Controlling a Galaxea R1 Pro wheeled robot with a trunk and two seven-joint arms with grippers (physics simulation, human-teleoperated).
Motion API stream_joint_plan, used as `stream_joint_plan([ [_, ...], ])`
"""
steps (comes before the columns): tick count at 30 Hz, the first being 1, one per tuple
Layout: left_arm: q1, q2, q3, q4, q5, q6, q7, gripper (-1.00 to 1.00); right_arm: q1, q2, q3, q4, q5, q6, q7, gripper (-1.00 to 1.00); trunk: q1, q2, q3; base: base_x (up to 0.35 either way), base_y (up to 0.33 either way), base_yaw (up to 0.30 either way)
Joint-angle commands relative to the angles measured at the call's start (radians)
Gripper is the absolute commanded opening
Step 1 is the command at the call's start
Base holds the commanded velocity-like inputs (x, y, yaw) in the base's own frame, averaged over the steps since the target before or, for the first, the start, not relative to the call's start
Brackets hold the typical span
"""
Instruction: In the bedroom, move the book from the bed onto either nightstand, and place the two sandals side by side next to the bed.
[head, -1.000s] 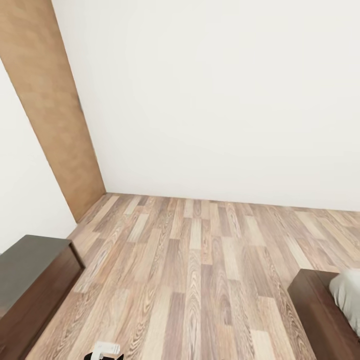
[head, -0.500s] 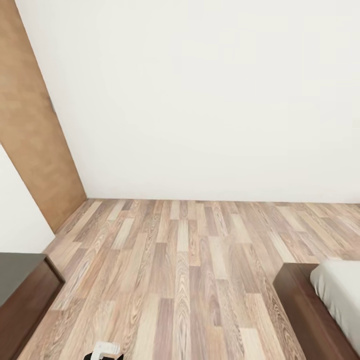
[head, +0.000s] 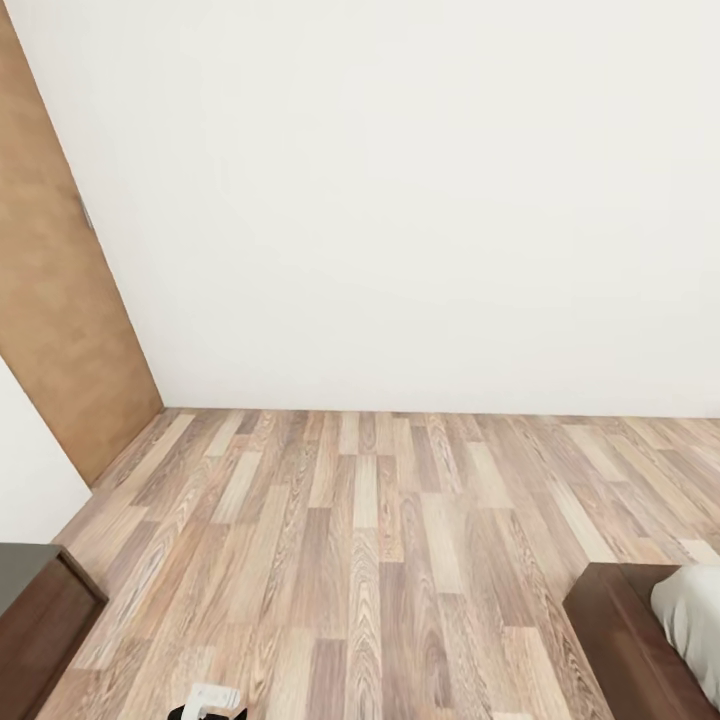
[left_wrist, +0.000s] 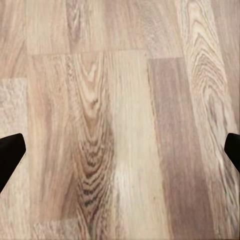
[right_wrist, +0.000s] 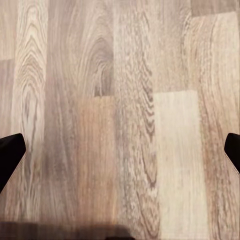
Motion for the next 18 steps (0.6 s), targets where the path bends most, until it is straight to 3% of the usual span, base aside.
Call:
stream_joint_plan([
  [1, -0.001, 0.000, 0.008, 0.001, -0.007, -0.002, -0.004, 1.00, -0.001, 0.000, -0.004, 0.001, -0.003, -0.001, 0.007, 1.00, 0.000, 0.000, -0.001, 0.323, 0.000, 0.000],
  [18, -0.001, 0.000, 0.008, 0.001, -0.007, -0.002, -0.004, 1.00, -0.001, 0.000, -0.004, 0.001, -0.003, -0.001, 0.007, 1.00, 0.000, 0.000, -0.001, 0.316, 0.000, 0.000],
])
